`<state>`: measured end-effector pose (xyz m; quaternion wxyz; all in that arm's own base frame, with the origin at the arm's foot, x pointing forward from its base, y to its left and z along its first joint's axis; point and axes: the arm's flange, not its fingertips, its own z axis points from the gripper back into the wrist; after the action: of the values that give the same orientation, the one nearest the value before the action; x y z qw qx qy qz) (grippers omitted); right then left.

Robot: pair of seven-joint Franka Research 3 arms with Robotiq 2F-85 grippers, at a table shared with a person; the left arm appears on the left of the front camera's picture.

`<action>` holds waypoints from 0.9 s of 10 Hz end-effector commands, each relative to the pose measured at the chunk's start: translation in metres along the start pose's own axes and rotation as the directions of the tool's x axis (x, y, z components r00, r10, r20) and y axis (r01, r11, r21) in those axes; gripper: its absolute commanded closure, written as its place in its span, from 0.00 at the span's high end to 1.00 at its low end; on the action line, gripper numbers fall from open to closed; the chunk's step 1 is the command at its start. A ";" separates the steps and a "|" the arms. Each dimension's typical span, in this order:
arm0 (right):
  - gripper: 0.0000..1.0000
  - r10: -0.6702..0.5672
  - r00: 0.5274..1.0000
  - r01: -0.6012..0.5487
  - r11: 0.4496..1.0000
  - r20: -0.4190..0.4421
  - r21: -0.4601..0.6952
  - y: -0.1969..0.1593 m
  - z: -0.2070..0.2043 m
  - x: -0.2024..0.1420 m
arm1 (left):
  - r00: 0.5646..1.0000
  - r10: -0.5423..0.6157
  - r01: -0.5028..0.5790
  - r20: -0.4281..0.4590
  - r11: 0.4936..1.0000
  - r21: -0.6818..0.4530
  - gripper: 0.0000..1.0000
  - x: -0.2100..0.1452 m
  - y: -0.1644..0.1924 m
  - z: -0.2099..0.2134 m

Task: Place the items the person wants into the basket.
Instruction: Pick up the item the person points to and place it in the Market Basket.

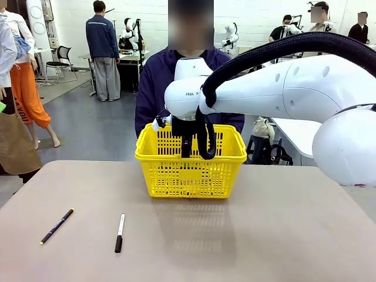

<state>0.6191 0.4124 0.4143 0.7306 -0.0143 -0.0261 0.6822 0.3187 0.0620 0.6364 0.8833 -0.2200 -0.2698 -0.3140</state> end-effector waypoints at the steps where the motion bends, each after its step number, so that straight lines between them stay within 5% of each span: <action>1: 1.00 0.025 0.999 -0.025 1.000 -0.030 -0.015 -0.006 0.003 0.005 | 1.000 0.000 0.000 0.005 1.000 -0.006 1.00 -0.002 0.000 0.001; 4: 1.00 -0.011 0.999 0.012 1.000 -0.048 0.023 0.014 0.038 -0.013 | 1.000 0.000 0.000 0.005 1.000 -0.006 1.00 -0.002 0.000 0.001; 7: 1.00 -0.246 0.969 0.245 0.957 0.015 -0.156 0.109 0.131 -0.106 | 1.000 0.000 0.000 0.005 1.000 -0.006 1.00 -0.002 0.000 0.001; 9: 1.00 -0.401 0.914 0.406 0.895 0.063 -0.183 0.175 0.147 -0.169 | 1.000 0.000 0.000 0.005 1.000 -0.006 1.00 -0.002 0.000 0.001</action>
<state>0.4940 0.2991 0.5806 0.8314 -0.0708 -0.0815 0.5451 0.3186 0.0623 0.6366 0.8832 -0.2201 -0.2702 -0.3138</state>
